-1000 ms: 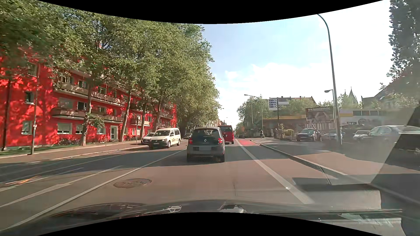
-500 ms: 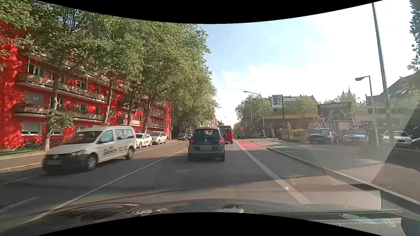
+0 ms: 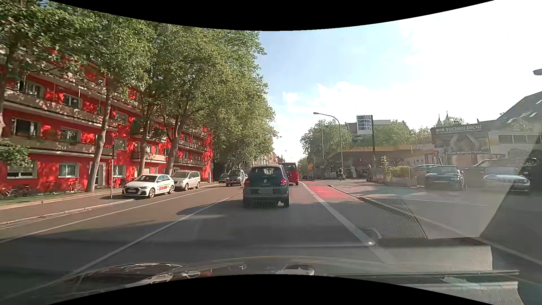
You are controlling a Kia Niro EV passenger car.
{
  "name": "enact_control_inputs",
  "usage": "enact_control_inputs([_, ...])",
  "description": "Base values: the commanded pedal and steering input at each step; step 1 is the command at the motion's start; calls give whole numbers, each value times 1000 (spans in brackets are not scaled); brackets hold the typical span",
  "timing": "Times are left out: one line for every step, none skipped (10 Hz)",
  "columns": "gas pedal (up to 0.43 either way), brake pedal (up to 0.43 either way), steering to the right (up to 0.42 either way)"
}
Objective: Follow the waypoints while adhering to traffic rules and regulations
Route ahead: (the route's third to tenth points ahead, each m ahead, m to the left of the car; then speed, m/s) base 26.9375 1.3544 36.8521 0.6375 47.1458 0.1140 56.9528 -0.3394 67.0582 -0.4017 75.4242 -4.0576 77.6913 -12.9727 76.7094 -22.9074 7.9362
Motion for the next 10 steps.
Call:
enact_control_inputs([130,0,17])
enact_control_inputs([130,0,17])
enact_control_inputs([130,0,17])
enact_control_inputs([130,0,17])
enact_control_inputs([138,0,17])
enact_control_inputs([150,0,17])
enact_control_inputs([150,0,16])
enact_control_inputs([157,0,15])
enact_control_inputs([177,0,14])
enact_control_inputs([189,0,11])
